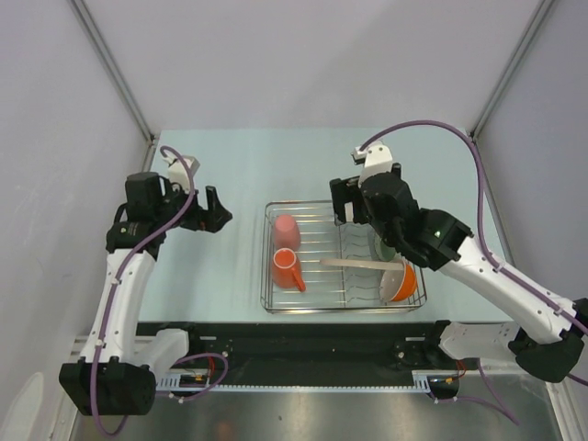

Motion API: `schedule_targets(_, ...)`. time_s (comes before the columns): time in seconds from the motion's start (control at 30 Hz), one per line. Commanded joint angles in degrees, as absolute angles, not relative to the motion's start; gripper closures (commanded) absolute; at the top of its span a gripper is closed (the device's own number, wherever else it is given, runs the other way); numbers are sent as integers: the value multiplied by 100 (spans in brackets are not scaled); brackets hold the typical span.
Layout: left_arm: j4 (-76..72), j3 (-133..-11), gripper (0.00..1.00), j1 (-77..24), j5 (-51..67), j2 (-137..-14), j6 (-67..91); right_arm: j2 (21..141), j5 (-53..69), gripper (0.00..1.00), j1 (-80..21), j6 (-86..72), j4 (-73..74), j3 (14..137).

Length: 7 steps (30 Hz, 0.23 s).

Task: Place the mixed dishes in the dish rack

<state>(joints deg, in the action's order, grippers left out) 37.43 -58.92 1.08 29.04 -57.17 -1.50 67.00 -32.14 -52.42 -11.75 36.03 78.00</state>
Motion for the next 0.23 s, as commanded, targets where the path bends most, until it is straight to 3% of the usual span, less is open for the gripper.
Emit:
schedule_targets(0.0, 3595, -5801, 0, 62, 2865, -5502, -132, 6364, -3278, 0, -5133, -1125, 3577, 7647)
schedule_targets(0.2, 3542, -5792, 0, 53, 2769, -5537, -193, 6022, -2927, 0, -4659, -1178, 3516, 7410)
